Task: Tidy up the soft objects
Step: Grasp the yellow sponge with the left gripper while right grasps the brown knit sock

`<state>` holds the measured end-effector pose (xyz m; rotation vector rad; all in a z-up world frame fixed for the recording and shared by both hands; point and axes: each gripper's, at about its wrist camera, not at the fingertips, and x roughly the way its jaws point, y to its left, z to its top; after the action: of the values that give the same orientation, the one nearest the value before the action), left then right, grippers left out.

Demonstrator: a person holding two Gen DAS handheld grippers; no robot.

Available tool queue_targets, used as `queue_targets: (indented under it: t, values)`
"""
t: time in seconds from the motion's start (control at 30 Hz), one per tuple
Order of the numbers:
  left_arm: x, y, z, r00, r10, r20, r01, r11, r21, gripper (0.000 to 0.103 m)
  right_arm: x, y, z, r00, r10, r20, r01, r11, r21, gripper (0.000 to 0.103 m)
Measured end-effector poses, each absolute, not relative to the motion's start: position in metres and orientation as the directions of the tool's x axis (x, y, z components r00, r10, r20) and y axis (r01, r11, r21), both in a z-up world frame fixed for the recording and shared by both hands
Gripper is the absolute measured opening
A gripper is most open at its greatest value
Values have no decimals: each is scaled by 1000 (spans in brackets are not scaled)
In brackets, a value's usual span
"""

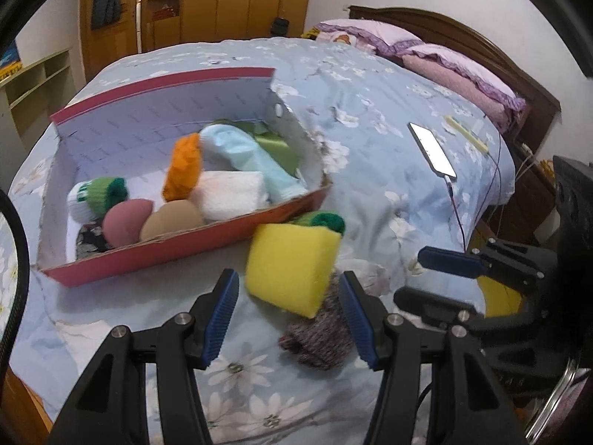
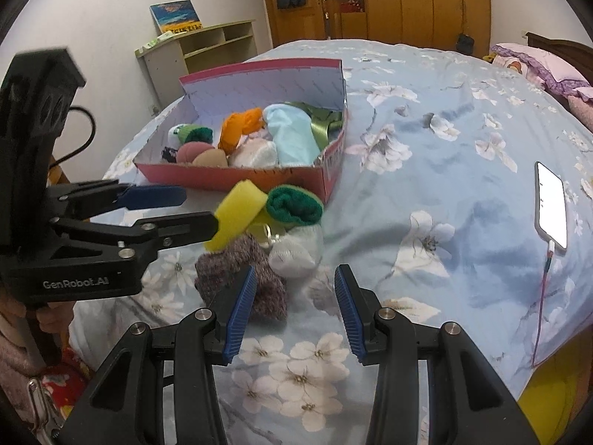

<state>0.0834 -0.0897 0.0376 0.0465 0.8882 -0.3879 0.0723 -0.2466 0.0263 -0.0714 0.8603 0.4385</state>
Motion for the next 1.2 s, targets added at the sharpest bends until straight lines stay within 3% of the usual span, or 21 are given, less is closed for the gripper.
queue_targets:
  t: [0.43,0.9,1.2]
  values:
    - [102,-121,21,569,-238,-787,351,936,-29,59,69,-256,11,546,379,-747,-410,899,156,45]
    - [103,-80,22,564,-232,-793,254,962,-101,59,68,-244,12,535,395,-747,-440,885,154,45]
    - [106,-67,21,569,-257,-781,252,959,-132,39,66,-227,10,509,409,-757,-475,867,149,45]
